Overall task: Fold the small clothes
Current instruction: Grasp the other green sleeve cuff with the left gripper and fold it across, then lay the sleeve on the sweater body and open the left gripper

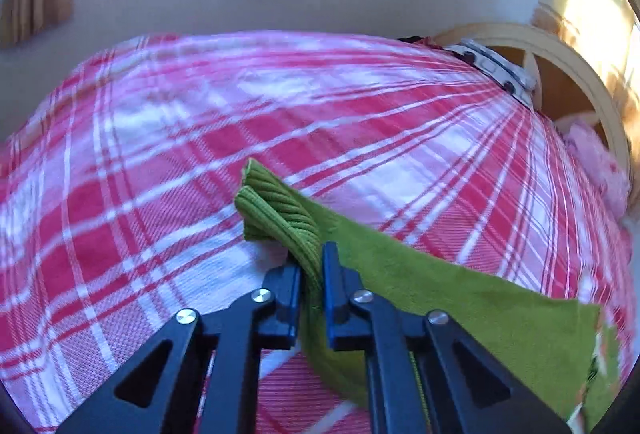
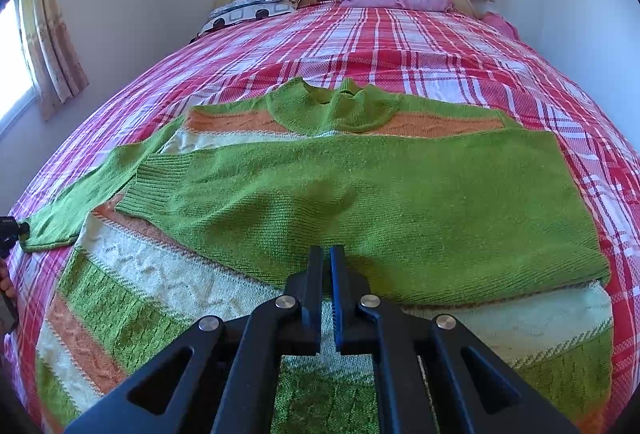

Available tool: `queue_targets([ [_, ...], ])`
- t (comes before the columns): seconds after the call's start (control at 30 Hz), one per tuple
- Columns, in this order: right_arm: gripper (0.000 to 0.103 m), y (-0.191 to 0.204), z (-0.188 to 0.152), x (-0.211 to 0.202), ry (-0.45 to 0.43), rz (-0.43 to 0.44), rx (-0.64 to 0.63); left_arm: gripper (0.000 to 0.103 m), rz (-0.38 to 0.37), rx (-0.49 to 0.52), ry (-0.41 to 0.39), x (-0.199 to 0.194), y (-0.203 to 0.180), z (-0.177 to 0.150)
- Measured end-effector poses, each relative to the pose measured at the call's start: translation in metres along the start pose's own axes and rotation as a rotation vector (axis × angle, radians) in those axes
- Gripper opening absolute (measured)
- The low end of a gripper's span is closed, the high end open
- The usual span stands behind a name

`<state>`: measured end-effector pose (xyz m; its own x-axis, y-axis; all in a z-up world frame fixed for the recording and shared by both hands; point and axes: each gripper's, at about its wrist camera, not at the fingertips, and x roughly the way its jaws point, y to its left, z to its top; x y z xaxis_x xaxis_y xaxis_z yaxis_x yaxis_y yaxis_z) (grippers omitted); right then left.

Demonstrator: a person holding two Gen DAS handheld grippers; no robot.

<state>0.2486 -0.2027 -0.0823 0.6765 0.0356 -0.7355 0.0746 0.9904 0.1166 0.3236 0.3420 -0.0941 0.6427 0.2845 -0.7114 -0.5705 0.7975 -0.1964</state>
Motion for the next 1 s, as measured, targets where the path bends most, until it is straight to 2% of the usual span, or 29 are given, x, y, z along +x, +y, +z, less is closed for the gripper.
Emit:
queue_targets([
  [0.1,0.003,0.000,0.000,0.000,-0.001,-0.006,-0.004,0.010,-0.044,0.065,-0.062,-0.024,-0.031,0.003],
  [0.2,0.003,0.000,0.000,0.000,-0.004,-0.004,-0.001,0.009,-0.149,0.129,-0.116,-0.056,-0.073,0.002],
  [0.3,0.003,0.001,0.000,0.000,-0.006,-0.004,0.001,0.010,-0.261,0.216,-0.163,-0.092,-0.128,-0.013],
  [0.47,0.003,-0.001,0.000,0.000,-0.009,0.009,0.015,0.010,-0.487,0.391,-0.143,-0.137,-0.213,-0.070],
  [0.53,0.003,-0.003,-0.001,0.000,-0.009,0.015,0.021,0.010,-0.529,0.440,-0.112,-0.141,-0.236,-0.093],
  [0.67,0.003,-0.004,-0.001,0.000,-0.011,0.023,0.028,0.010,-0.553,0.508,-0.018,-0.130,-0.267,-0.134],
  [0.77,0.003,-0.006,-0.001,0.000,-0.011,0.033,0.038,0.010,-0.526,0.549,0.017,-0.124,-0.279,-0.157],
  [1.0,0.004,-0.008,-0.001,0.001,-0.012,0.044,0.048,0.010,-0.480,0.596,0.097,-0.114,-0.287,-0.176],
])
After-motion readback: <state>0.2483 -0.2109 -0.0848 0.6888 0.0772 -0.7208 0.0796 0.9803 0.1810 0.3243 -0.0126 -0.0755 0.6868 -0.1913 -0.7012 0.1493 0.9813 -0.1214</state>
